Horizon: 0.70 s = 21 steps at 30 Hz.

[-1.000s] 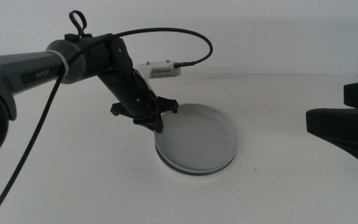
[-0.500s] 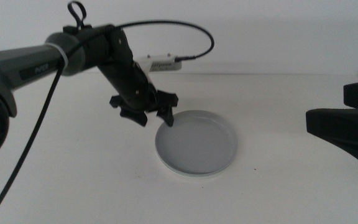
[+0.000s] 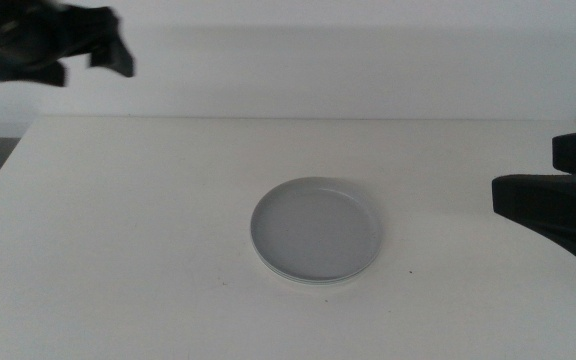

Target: Stack the three bowls on top of each other.

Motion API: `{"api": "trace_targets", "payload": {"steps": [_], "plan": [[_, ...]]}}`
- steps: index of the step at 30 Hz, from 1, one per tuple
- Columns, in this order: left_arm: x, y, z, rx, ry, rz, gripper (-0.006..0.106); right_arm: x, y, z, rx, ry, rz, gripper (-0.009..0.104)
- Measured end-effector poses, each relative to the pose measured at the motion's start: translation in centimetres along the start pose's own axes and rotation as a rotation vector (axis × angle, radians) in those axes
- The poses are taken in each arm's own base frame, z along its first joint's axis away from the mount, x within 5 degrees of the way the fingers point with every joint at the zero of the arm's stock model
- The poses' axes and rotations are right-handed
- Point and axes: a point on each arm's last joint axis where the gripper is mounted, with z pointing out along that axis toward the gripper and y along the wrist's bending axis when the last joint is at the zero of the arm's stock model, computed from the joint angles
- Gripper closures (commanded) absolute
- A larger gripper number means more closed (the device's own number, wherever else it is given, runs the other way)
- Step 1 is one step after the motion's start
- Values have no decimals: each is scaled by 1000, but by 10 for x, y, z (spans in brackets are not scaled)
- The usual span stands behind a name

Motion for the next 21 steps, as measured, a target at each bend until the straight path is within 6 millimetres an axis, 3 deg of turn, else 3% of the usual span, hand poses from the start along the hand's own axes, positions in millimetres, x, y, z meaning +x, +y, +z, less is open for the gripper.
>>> {"api": "trace_targets", "payload": {"steps": [3,5,7,11,21], "plan": [[49,-2,-40,-15,-208,-1,7,0,0,0,0,0,0,20],[82,-1,-56,-30,-304,7,7,0,0,0,0,0,0,20],[100,0,-64,-40,-345,14,7,0,0,0,0,0,0,20],[109,0,-74,-46,-379,22,7,0,0,0,0,0,0,20],[109,0,-73,-50,-383,32,7,0,0,0,-1,0,1,20]]}}
